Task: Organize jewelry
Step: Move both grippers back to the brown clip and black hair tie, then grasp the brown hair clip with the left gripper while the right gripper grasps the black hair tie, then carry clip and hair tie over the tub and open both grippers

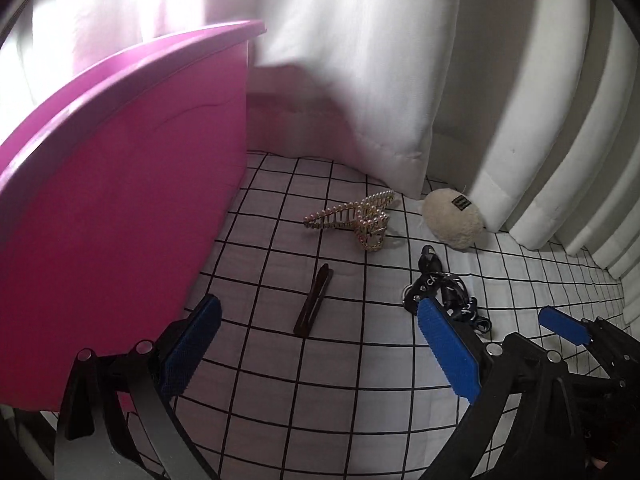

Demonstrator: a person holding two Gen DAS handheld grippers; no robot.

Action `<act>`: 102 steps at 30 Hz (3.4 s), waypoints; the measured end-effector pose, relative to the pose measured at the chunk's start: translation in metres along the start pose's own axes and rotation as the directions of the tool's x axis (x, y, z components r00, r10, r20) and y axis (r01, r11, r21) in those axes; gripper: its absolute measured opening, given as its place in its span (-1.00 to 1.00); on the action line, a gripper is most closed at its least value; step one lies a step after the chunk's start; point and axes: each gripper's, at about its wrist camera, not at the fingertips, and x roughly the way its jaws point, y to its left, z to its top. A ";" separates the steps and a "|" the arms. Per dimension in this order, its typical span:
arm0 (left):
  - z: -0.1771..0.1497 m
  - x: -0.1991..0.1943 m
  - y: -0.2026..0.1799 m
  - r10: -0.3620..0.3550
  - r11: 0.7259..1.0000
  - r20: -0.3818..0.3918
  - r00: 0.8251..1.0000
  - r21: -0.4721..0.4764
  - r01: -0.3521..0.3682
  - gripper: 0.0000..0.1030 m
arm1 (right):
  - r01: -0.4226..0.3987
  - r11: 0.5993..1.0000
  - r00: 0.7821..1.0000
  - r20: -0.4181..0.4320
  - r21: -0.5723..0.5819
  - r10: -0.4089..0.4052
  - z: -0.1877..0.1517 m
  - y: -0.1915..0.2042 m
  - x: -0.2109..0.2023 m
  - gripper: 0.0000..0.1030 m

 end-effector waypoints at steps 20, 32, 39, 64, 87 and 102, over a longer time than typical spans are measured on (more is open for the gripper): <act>-0.006 0.071 0.012 0.007 0.999 -0.076 0.997 0.037 -0.004 0.88 | 0.055 0.997 0.998 -0.017 -0.051 -0.056 0.008 0.018 0.071 0.22; -0.004 0.097 0.004 0.028 0.996 -0.100 0.995 0.082 -0.020 0.88 | 0.119 0.986 0.993 0.003 -0.115 -0.119 0.009 0.025 0.087 0.22; -0.006 0.095 0.003 0.029 0.997 -0.061 0.998 0.074 -0.025 0.88 | 0.133 0.982 0.991 0.027 -0.131 -0.130 0.007 0.025 0.090 0.20; -0.019 0.034 -0.009 -0.041 0.994 0.004 0.999 0.099 0.040 -0.75 | 0.042 0.999 0.998 0.056 -0.024 -0.041 -0.009 0.015 0.044 -0.53; 0.026 -0.105 -0.014 -0.086 0.996 0.221 0.971 0.056 0.075 -0.75 | -0.013 0.988 0.966 0.253 -0.151 0.051 0.035 0.050 -0.101 -0.53; 0.063 -0.167 0.087 0.121 0.991 0.341 0.932 -0.095 -0.094 -0.74 | -0.179 0.916 0.907 0.300 -0.360 0.295 0.117 0.158 -0.117 -0.53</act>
